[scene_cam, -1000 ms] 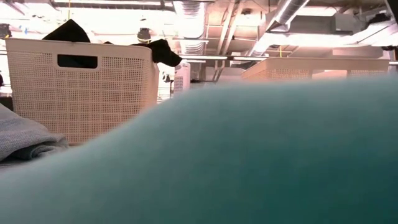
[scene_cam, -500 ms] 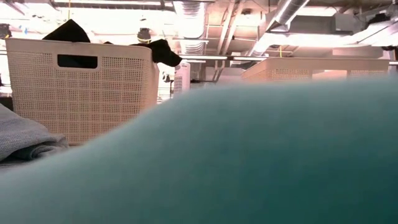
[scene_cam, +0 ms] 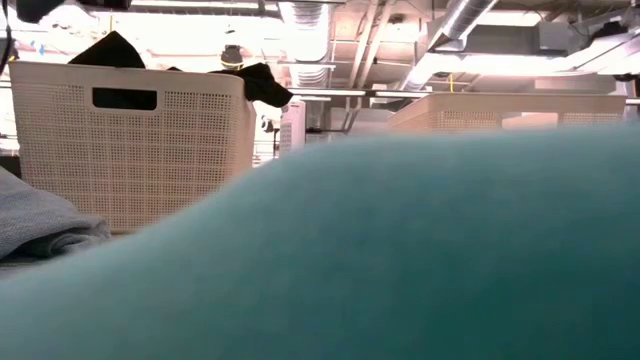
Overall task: Sort clothes
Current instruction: Put the blue pants into the right white laundry bin, then put the light blue shorts into the right white laundry bin
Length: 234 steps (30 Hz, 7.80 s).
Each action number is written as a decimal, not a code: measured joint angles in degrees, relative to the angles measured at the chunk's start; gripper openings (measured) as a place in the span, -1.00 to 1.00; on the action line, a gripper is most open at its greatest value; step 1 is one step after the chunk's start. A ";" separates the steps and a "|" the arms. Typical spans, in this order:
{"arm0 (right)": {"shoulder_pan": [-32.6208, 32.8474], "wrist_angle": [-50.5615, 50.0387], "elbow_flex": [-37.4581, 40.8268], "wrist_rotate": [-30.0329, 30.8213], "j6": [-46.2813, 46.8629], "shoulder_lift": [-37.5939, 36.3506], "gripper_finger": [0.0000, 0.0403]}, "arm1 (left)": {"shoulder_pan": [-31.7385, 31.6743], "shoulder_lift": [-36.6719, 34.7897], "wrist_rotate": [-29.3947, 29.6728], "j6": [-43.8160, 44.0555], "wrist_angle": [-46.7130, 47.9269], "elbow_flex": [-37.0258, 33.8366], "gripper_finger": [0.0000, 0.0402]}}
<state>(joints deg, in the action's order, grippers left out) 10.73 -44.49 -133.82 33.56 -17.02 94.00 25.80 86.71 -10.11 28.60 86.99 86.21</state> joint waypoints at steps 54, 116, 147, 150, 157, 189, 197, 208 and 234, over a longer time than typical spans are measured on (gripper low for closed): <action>3.55 -3.10 0.00 -0.07 3.44 -0.11 -0.16 | 3.50 5.38 -14.65 7.45 -43.32 -43.17 -0.04; 13.66 27.31 -0.04 5.56 -23.98 -4.76 -0.16 | -39.65 10.99 2.58 -18.99 -62.60 31.28 -0.75; 13.63 23.57 0.00 5.53 -20.46 -4.65 -0.16 | -46.09 40.74 7.34 8.89 -90.67 48.31 -0.75; 13.63 23.45 0.00 5.53 -20.33 -4.63 -0.16 | -45.92 41.82 8.43 10.97 -90.36 48.28 -0.75; 13.67 22.30 0.00 5.53 -19.39 -4.63 -0.16 | -45.84 43.94 8.50 14.76 -93.11 48.28 -0.75; 14.19 20.87 0.00 5.55 -18.95 -4.63 -0.16 | -45.89 39.78 -4.06 12.85 -100.66 48.63 0.13; 15.20 20.72 0.00 5.81 -18.90 -4.66 -0.16 | -43.16 29.79 -5.49 -4.54 -87.27 48.66 -0.10; 18.34 14.41 -0.02 5.55 -12.25 -4.68 -0.16 | -35.30 15.78 4.61 -21.97 -71.65 48.61 -0.53; 16.50 -13.91 -0.02 -0.56 22.38 6.62 -0.16 | -24.93 -4.43 14.74 -25.22 -61.14 32.70 -1.00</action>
<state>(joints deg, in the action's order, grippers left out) 27.23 -58.40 -133.84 33.00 5.37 100.62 0.87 82.29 4.63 3.38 25.85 118.92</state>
